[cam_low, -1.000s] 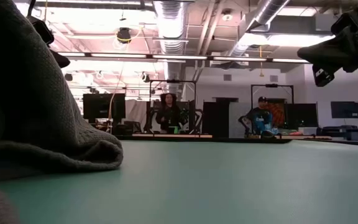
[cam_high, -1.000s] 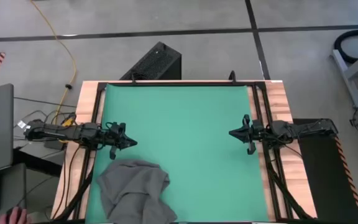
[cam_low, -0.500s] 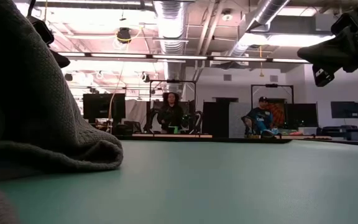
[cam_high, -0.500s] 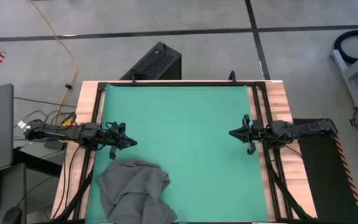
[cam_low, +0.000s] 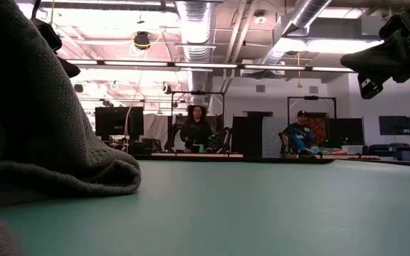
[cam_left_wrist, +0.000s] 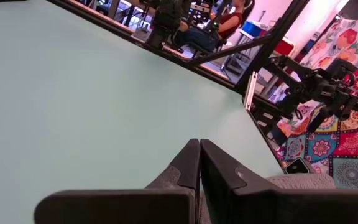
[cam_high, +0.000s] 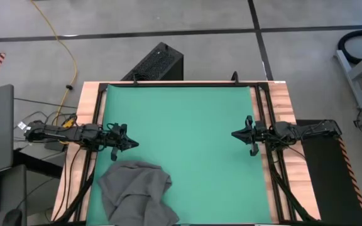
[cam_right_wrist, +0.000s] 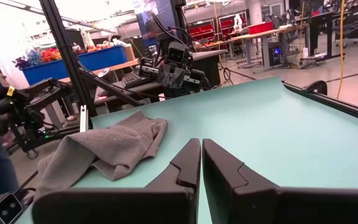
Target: Roll towel
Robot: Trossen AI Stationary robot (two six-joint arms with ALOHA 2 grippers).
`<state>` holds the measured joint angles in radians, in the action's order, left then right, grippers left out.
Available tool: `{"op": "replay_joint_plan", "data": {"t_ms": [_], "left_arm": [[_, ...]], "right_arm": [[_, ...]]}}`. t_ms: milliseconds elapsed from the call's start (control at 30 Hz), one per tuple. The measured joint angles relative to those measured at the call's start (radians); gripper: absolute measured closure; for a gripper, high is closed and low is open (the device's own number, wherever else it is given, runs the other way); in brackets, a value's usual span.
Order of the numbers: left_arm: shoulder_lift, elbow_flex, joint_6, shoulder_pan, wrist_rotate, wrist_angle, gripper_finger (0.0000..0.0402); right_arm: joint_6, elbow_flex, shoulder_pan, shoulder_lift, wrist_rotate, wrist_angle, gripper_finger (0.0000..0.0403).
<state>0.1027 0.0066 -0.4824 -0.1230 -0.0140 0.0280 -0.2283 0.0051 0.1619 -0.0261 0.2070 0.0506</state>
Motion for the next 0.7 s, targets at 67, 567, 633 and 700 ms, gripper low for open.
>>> {"op": "replay_joint_plan", "data": {"t_ms": [67,567,633,700], "left_arm": [[0.000,0.000,0.000,0.000,0.000,0.000,0.0401],[0.001,0.000,-0.265,0.001,-0.278,0.121,0.0401],[0.002,0.000,-0.266,0.000,-0.311,0.121,0.0401],[0.001,0.000,-0.249,0.000,-0.358,0.121,0.0402]], "right_arm": [[0.000,0.000,0.000,0.000,0.000,0.000,0.0360],[0.000,0.000,0.000,0.000,0.001,0.000,0.0360],[0.001,0.000,0.000,0.000,0.001,0.000,0.0360],[-0.013,0.000,0.000,0.000,0.001,0.003,0.0360]]}}
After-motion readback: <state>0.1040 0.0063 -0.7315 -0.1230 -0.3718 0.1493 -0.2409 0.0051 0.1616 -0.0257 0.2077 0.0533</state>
